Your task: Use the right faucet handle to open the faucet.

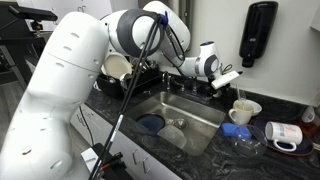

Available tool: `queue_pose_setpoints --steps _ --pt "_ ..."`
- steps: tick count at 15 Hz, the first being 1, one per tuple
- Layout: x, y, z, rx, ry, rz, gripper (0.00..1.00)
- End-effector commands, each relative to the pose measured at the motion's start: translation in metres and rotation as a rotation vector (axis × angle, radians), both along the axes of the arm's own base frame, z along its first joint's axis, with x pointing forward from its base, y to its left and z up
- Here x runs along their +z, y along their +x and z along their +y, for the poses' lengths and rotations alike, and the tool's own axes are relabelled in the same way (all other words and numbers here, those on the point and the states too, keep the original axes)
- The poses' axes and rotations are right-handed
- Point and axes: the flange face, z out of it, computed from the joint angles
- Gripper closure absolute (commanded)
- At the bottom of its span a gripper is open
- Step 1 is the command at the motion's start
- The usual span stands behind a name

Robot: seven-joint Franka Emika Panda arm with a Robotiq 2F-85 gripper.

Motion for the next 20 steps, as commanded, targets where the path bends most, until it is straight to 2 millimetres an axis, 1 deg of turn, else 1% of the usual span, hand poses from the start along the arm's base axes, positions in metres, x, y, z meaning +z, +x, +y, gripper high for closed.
queue_pose_setpoints --steps 1,3,4,5,7,9,12,15,17,19,20 --pt "0.0 0.017 -0.002 -0.006 0.056 0.003 0.0" --pt "0.001 0.022 -0.002 -0.021 0.086 -0.006 0.0" --pt "0.0 0.023 -0.002 -0.029 0.091 -0.001 0.25" --pt "0.0 0.025 -0.003 -0.034 0.091 0.011 0.26" --pt "-0.003 0.025 -0.006 -0.062 0.077 0.064 0.43" --pt "-0.002 0.025 -0.01 -0.075 0.069 0.095 0.55" --pt "-0.001 0.025 -0.014 -0.085 0.066 0.121 0.77" --pt "0.001 0.027 -0.015 -0.078 0.07 0.125 0.97" --pt "0.002 0.028 -0.016 -0.076 0.07 0.124 1.0" --pt "0.0 0.027 -0.016 -0.067 0.076 0.143 0.99" --pt "0.001 0.026 -0.016 -0.061 0.079 0.157 1.0"
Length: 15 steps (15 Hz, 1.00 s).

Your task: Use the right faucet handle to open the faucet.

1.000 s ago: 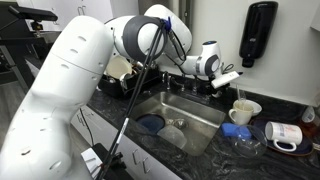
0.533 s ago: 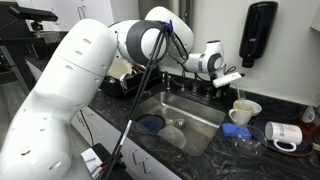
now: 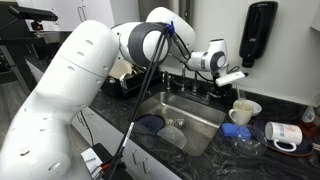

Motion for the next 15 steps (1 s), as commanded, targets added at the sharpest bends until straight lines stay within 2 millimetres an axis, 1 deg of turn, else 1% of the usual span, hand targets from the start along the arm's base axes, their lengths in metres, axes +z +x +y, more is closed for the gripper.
queue_pose_setpoints --steps 1,4,5,9,11,15 --pt "-0.004 0.0 0.009 0.045 0.022 0.05 1.0" --pt "-0.008 -0.011 0.028 0.12 0.026 0.096 1.0" --pt "-0.008 -0.011 0.029 0.135 0.025 0.098 1.0" --pt "-0.005 -0.011 0.025 0.17 0.023 0.099 1.0" --pt "-0.003 -0.013 0.026 0.194 0.031 0.113 1.0" --pt "0.006 -0.027 0.031 0.283 0.123 0.204 1.0"
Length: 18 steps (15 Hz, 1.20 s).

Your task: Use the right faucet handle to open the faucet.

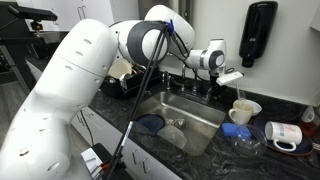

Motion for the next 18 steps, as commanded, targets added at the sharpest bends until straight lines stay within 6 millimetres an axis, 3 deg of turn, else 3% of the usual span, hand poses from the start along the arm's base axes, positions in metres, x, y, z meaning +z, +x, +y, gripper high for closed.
queue_pose_setpoints --steps 1,6,9,10,12,18 --pt "0.014 -0.022 0.021 0.09 0.124 0.11 1.0" --pt "0.029 -0.035 0.03 0.098 0.226 0.185 1.0" --pt "0.034 -0.032 0.027 0.021 0.187 0.117 1.0" --pt "0.036 -0.031 0.025 -0.003 0.164 0.085 0.74" --pt "0.042 -0.028 0.019 -0.034 0.13 0.016 0.67" --pt "0.073 -0.038 -0.003 -0.068 0.074 -0.043 0.25"
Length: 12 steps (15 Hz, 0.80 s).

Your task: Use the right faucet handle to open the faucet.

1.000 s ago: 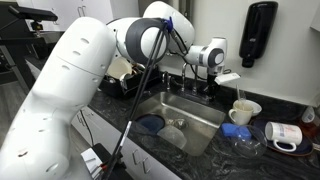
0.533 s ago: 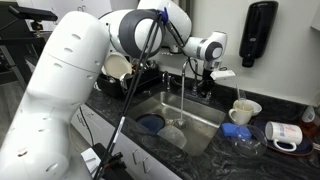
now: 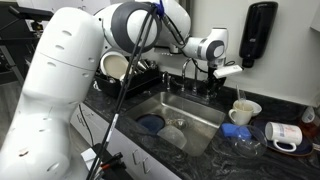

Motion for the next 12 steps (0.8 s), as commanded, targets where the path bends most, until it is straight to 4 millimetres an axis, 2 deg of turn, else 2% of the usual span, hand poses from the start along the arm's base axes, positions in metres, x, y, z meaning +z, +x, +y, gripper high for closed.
queue_pose_setpoints --steps 1,3,4,8,12 --pt "0.024 -0.017 -0.011 -0.014 -0.046 -0.005 0.17" --pt "0.035 -0.021 -0.018 -0.019 -0.059 -0.002 0.03" --pt "0.041 -0.022 -0.022 -0.022 -0.067 -0.008 0.01" --pt "0.049 -0.022 -0.025 -0.024 -0.058 -0.063 0.0" --pt "0.038 -0.018 -0.02 -0.012 -0.037 -0.064 0.0"
